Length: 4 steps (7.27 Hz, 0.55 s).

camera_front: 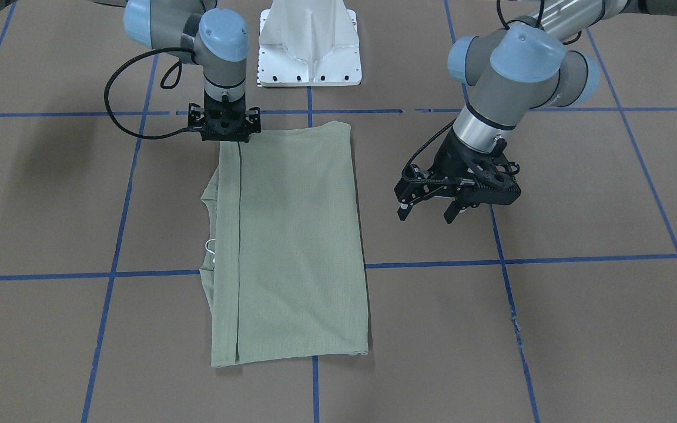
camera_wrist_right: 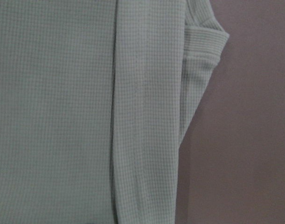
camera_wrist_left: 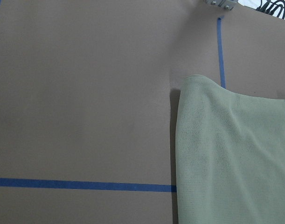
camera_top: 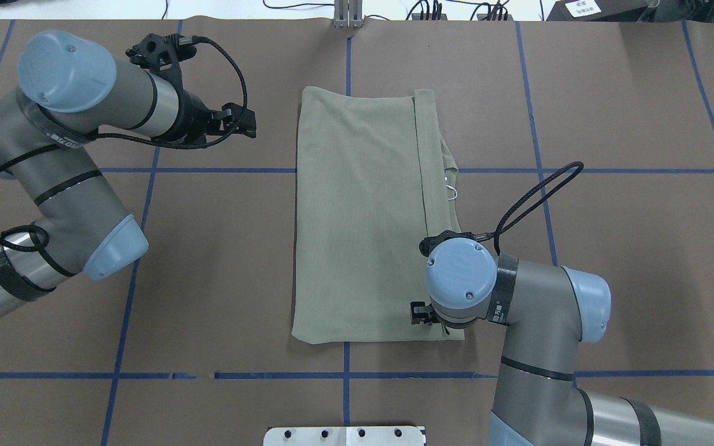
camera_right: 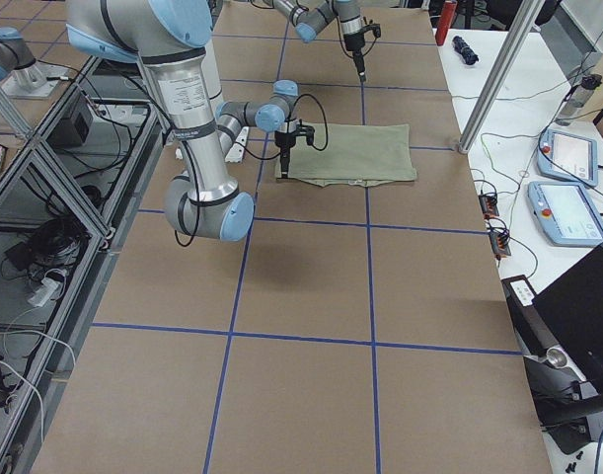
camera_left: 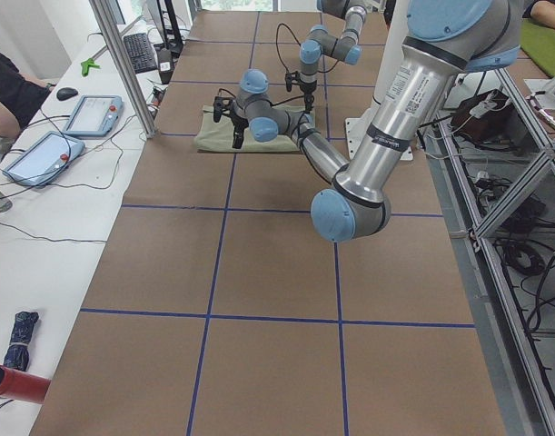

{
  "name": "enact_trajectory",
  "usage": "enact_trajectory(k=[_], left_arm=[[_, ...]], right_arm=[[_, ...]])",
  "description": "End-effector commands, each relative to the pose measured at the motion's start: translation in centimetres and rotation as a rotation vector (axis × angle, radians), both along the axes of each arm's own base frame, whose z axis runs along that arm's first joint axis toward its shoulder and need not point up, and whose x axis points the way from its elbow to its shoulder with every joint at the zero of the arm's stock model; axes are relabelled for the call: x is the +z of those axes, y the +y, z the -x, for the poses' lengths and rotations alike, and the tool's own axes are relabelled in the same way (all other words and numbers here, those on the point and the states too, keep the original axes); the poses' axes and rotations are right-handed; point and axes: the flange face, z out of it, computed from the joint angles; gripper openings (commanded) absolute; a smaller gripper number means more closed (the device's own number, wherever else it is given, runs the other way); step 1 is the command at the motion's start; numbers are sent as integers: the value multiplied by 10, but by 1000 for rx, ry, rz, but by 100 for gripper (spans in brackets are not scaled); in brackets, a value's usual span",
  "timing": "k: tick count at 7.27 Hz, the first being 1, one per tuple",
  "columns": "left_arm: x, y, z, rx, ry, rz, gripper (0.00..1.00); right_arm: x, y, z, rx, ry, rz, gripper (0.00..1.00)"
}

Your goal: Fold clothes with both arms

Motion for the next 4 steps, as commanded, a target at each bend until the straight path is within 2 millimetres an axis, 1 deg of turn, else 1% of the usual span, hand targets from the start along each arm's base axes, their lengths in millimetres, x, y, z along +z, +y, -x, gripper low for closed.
enact_trajectory(k=[1, 4], left_arm=[[0, 1, -1, 3, -1, 1, 100], [-4, 1, -3, 4, 4, -4, 100]], right_arm=[[10, 1, -4, -1, 10, 6, 100], [17, 1, -8, 1, 20, 10, 100]])
